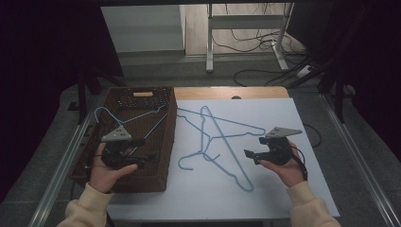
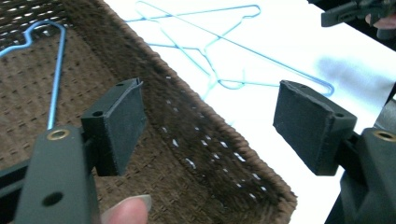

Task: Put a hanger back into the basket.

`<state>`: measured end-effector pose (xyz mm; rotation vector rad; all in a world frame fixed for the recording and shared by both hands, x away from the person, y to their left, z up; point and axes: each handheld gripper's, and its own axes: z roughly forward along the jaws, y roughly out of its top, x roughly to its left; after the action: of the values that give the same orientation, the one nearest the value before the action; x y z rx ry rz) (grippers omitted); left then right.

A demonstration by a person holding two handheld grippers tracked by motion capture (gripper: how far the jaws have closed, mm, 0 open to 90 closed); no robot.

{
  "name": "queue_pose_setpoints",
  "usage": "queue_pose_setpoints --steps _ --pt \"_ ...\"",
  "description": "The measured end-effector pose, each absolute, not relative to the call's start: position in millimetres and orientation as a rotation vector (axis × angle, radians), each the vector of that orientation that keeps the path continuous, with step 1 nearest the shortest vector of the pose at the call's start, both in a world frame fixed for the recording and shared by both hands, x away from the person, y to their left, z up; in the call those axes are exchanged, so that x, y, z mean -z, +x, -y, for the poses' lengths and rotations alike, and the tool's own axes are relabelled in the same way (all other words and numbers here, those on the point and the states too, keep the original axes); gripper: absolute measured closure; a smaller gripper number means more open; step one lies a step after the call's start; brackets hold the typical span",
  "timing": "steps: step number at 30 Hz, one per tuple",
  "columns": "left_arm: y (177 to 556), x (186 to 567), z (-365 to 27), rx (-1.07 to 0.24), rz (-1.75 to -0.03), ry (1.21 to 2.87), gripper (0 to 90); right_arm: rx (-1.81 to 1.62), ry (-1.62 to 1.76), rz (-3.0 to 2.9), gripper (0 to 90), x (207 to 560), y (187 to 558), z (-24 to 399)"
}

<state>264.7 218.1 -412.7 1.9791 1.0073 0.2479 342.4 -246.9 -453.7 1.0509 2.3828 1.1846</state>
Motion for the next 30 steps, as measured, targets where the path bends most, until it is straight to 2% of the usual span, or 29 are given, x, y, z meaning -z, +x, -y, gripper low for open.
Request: queue_pose_setpoints --steps 30 --pt "264.9 417.1 -206.9 -0.260 -0.987 1.988 21.9 -1.098 0.995 -2.437 19.9 456.1 330.2 235.5"
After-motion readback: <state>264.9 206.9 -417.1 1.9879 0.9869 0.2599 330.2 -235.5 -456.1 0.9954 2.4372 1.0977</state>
